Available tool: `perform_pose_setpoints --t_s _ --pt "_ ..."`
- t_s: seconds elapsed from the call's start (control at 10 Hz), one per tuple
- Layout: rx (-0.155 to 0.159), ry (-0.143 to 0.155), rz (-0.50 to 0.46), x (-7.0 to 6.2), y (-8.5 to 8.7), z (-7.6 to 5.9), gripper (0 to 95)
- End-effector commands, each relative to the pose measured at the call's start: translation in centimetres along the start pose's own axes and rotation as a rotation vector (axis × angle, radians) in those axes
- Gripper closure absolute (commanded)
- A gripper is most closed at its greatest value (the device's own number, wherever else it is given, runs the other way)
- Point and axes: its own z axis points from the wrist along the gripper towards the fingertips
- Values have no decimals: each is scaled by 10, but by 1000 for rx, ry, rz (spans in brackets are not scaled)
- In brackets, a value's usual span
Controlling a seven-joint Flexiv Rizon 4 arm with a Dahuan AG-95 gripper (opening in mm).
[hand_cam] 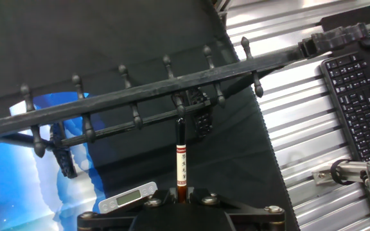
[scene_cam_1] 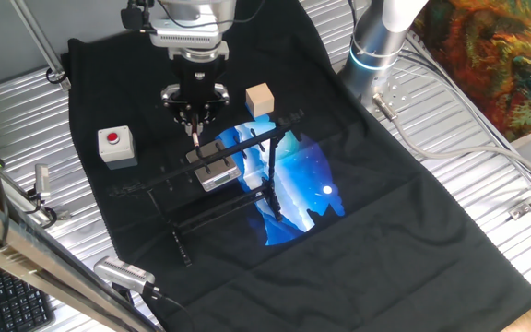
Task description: Place the brush on the pen rack
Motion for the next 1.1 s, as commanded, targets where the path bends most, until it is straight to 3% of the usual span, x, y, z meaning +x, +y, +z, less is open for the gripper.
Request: perform_pose_setpoints --t_s 0.1,1.1 --pt "3 -3 1 0 0 1 950" --pt "18 -13 14 1 0 4 950"
